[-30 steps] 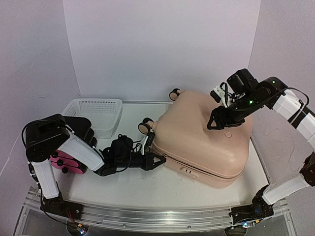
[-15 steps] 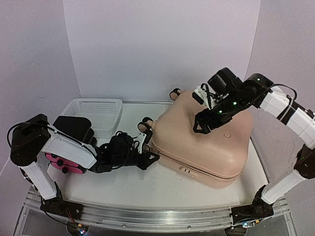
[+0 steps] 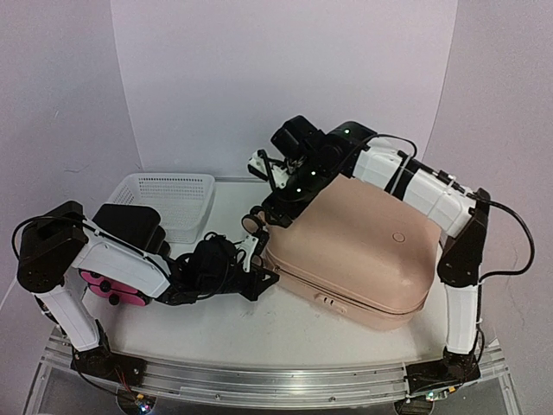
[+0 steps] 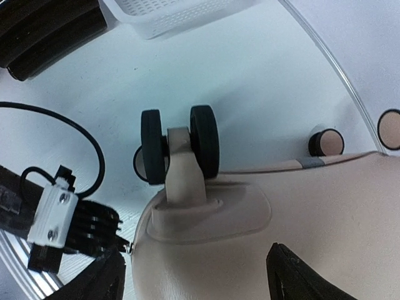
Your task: Open, take out, and arrange the luggage
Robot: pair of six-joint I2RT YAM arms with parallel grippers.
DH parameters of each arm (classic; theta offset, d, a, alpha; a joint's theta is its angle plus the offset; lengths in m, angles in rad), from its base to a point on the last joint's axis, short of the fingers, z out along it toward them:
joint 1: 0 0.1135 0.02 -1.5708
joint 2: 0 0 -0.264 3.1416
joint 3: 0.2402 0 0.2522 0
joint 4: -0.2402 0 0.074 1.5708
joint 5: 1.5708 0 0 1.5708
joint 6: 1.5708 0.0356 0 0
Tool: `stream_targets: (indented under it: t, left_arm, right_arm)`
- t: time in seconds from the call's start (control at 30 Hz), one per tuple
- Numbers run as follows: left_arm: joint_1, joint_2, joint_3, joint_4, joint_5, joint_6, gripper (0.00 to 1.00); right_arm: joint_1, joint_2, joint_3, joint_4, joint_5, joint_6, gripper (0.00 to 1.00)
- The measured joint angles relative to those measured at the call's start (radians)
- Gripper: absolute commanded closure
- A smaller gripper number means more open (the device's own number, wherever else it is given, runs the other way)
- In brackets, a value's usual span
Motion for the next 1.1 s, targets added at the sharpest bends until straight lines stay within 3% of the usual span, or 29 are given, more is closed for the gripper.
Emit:
stream_targets:
  t: [0.23, 0.5, 0.67, 0.97, 1.1]
  left_arm:
    - [-0.019, 0.003, 0.0, 0.0, -0.027, 0.0, 1.0]
    - [-0.047, 0.014, 0.008, 0.0, -0.06, 0.0, 1.0]
    - [-0.056, 0.027, 0.017, -0.002, -0.072, 0.001, 1.0]
    - [-0.059, 0.024, 0.006, 0.003, -0.085, 0.008, 1.0]
    - [-0.05, -0.005, -0.023, 0.018, -0.086, 0.025, 1.0]
  right_arm:
    - [0.024, 0.178, 0.22, -0.036, 0.029, -0.064, 0.15]
    - [0.029, 0.323, 0.378, -0.061, 0.054, -0.08, 0.18]
    - [0.03, 0.36, 0.408, -0.077, 0.045, -0.086, 0.32]
    - [0.025, 0.378, 0.437, -0.092, 0.009, -0.11, 0.78]
    - [0.018, 0.374, 0.432, -0.09, -0.022, -0.116, 0.9]
